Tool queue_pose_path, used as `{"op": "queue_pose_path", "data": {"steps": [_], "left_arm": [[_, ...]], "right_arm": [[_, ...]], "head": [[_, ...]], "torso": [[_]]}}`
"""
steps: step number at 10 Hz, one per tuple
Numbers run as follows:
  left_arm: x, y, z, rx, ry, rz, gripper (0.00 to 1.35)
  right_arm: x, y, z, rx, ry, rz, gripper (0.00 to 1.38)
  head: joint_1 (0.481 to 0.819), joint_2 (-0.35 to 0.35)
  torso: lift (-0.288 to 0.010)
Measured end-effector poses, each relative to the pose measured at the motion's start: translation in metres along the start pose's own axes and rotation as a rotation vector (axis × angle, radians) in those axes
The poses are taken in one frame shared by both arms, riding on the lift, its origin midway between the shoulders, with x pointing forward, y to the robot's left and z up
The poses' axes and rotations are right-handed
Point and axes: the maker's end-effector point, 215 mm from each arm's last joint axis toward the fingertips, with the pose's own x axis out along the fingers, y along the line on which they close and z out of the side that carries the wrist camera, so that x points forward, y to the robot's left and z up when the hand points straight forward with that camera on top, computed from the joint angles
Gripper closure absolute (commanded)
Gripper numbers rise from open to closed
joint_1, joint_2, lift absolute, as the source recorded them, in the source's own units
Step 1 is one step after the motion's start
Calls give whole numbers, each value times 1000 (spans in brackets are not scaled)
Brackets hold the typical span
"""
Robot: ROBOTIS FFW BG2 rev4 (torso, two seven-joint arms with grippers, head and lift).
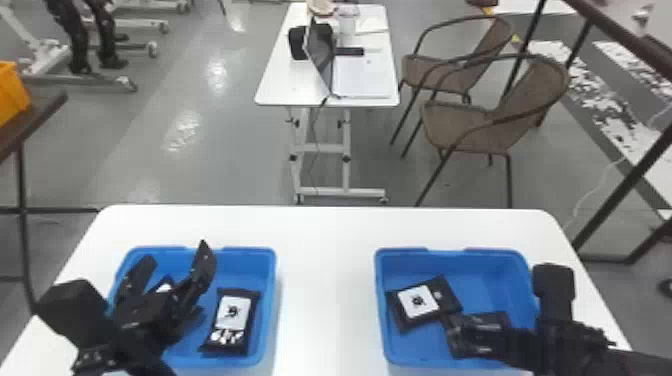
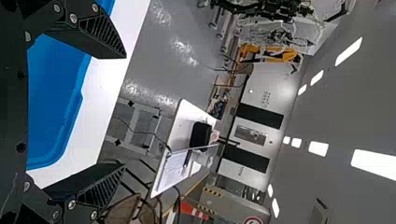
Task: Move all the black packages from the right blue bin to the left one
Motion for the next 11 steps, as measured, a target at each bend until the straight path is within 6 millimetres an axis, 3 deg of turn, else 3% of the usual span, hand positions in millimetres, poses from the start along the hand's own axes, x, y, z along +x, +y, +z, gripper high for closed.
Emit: {"op": "queue_pose_path", "data": {"steps": [2,3,4,5,6,9,11], "left_arm": [[0,0,-1,-1,2,-1,205],[0,0,-2,-2,3,-3,205],[0,0,-2,-4,3,-7,205],[0,0,-3,-6,4,-8,205],[-1,0,-4,-7,3,-9,205],[-1,0,-6,-13,3,-13,205],[-2,1,-5,-18,0,-12,205]], "right_arm": [[6,1,-6,4,20,3,242],[8,0,-8,6,26,3,328],[8,-1,-10,6,31,0,507],[8,-4,-12,5,33,-6,826],[7,-6,-13,12,26,-6,976],[6,-3,-13,74,-6,29,1092],[4,3,-15,102,-17,54,1092]], "head": [[695,0],[695,0],[695,-1],[695,-4],[695,-7],[695,-7],[695,2]], "torso": [[-40],[-40],[-40],[-40],[-40],[-40],[-40]]}}
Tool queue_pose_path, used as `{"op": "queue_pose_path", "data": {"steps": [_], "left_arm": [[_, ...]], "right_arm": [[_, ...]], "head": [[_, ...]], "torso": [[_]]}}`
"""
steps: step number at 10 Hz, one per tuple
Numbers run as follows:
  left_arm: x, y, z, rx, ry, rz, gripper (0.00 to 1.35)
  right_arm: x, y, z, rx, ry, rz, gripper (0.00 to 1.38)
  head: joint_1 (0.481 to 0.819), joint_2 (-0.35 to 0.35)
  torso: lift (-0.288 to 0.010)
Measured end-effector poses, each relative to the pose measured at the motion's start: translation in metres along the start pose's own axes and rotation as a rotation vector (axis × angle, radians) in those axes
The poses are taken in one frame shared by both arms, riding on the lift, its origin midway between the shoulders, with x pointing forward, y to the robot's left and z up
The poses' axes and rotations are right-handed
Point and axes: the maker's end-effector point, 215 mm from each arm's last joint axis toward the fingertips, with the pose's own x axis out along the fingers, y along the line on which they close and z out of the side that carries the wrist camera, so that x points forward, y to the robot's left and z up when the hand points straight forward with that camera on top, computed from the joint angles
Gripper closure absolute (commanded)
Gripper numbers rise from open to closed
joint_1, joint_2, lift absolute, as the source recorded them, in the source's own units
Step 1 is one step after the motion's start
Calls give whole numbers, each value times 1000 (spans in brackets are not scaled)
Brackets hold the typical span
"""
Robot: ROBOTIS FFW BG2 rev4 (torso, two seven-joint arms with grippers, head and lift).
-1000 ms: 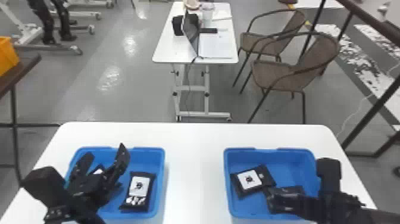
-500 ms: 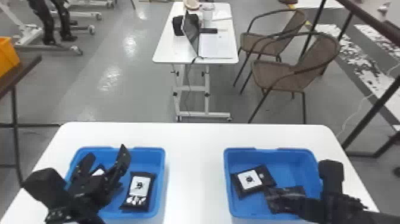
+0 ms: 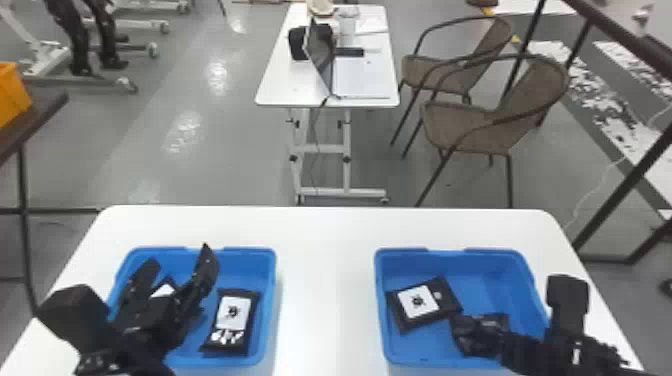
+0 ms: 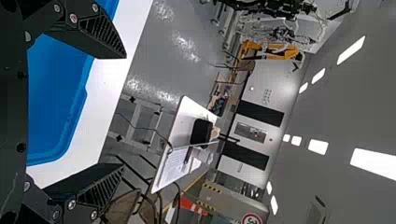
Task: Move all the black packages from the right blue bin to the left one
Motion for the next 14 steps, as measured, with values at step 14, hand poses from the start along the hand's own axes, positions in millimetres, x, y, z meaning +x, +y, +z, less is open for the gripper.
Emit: {"op": "queue_pose_path", "data": {"steps": [14], "left_arm": [[35,-69,19,-353,56,-184,205]], "right_arm": [[-35,326,120,-429,-199,949,1092]], "head": [[695,224]], "torso": [[-40]]}}
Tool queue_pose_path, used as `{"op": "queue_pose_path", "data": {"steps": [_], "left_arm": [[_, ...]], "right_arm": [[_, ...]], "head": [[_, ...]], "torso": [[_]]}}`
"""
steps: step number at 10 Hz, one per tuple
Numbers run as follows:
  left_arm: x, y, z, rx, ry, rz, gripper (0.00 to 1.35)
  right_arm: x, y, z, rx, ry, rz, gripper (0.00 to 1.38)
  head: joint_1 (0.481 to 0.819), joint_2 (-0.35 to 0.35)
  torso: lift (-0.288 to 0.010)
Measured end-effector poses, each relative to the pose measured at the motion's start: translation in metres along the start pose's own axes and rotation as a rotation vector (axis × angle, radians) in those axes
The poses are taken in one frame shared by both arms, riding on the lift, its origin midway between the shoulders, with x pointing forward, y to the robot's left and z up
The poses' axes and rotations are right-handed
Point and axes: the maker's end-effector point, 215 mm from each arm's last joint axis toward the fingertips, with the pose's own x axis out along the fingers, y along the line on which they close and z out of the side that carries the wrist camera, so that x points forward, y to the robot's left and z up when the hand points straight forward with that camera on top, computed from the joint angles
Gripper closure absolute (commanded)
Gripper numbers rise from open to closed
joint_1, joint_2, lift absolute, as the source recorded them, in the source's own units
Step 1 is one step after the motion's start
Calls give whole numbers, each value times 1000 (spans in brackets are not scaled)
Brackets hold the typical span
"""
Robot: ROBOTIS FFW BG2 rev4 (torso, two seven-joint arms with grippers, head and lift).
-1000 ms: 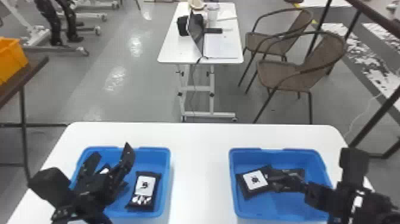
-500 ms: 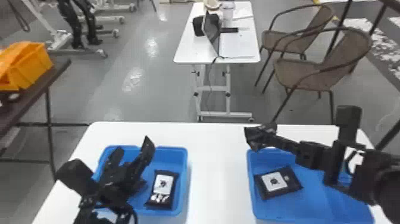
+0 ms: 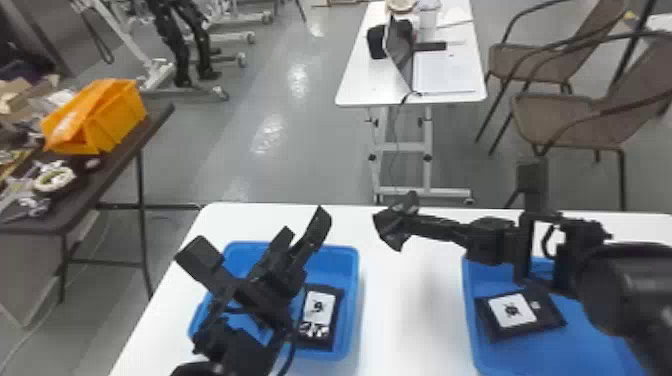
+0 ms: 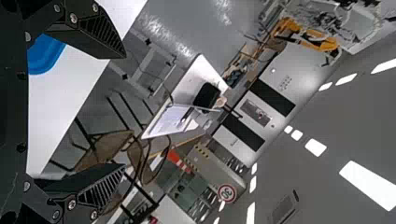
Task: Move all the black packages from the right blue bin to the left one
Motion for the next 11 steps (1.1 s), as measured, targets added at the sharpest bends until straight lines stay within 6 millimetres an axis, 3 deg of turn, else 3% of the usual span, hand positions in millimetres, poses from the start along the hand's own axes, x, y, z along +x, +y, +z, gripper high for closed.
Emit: {"op": "queue_pose_path", "data": {"steps": [3,6,8,9,11], "left_arm": [[17,-35,-8,-22,78,-118,205],[20,-49,-18,-20,126,-160,248],[21,-52,-24,-14,156,-172,1019],[21,-50,-28,-14,173,-167,1200],[20,-45,-32,-1,189,-137,1217]], "right_arm": [[36,44,0,-42,35,127,1092],[45,55,-3,-48,47,160,1092],[46,55,0,-48,38,162,1092],[46,55,1,-49,33,163,1092],[46,54,1,-47,29,164,1092]], "head": [[695,246],[695,245],[695,239],[695,237],[695,238]], "torso": [[-40],[-40],[-40],[-40],[-40]]}}
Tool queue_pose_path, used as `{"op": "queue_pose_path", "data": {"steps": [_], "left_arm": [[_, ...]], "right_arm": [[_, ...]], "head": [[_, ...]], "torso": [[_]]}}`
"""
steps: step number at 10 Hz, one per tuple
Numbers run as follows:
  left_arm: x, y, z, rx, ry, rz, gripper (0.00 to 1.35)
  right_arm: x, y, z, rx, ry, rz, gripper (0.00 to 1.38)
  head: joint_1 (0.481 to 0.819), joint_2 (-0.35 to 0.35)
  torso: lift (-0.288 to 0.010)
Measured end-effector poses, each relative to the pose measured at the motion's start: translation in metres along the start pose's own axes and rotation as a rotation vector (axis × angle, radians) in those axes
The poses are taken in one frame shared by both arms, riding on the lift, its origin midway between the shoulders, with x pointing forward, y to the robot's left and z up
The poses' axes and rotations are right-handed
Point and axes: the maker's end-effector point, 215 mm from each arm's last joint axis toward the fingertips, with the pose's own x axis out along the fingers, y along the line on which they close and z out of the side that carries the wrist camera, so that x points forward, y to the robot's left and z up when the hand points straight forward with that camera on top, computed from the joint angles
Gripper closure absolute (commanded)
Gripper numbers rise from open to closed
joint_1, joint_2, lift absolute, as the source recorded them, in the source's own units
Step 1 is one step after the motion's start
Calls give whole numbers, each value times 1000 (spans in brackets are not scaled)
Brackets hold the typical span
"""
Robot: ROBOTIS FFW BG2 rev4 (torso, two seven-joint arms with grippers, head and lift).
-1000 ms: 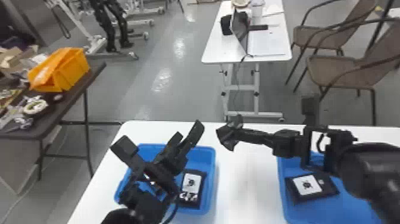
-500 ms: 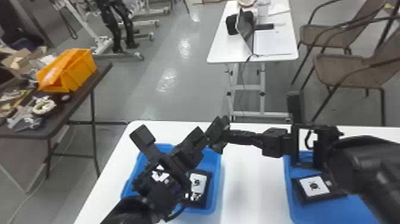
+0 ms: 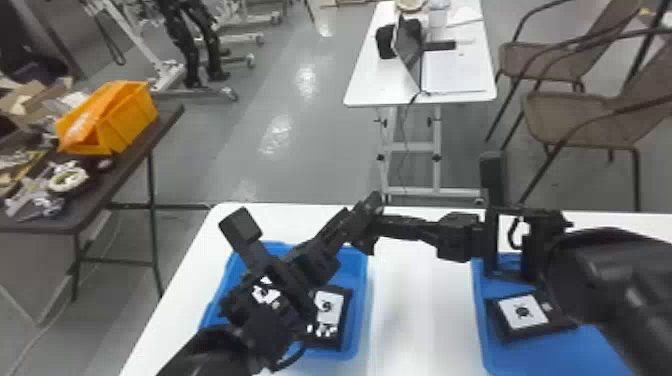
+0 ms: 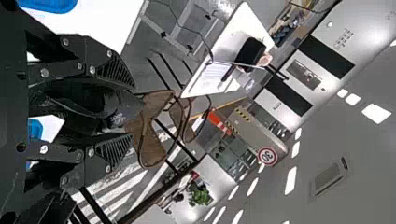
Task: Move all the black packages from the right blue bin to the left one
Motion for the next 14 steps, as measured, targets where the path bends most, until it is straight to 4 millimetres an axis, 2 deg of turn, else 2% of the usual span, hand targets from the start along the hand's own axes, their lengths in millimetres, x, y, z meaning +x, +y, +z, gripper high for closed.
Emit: {"op": "queue_pose_path", "data": {"steps": [4,5,6,7,8,9,10,11,12,14], "left_arm": [[-4,2,6,20,-20,15,1217],[-5,2,10,29,-35,18,1217],[-6,3,14,38,-52,23,1217],[-8,6,19,59,-67,34,1217],[-11,13,26,89,-80,55,1217],[-16,20,32,112,-95,81,1217],[-22,29,37,134,-109,108,1217],[-30,42,37,169,-109,149,1217],[-42,63,34,225,-92,211,1217],[-74,115,15,396,-2,380,1217]], "right_arm": [[1,-3,6,-6,-23,-6,1092],[1,-4,8,-6,-28,-7,1047],[1,-5,7,3,-35,-9,792],[1,-7,6,14,-39,-9,297],[-1,-8,6,20,-47,-12,15],[-6,-14,6,22,-64,-31,94],[-18,-28,9,12,-92,-101,186],[-38,-45,14,-4,-130,-200,243],[-63,-58,17,-12,-173,-289,266],[-112,-81,8,18,-230,-442,268]], "head": [[695,243],[695,245],[695,248],[695,250],[695,258],[695,264],[695,262],[695,250],[695,238],[695,228]], "torso": [[-40],[-40],[-40],[-40],[-40],[-40],[-40],[-40],[-40],[-40]]}}
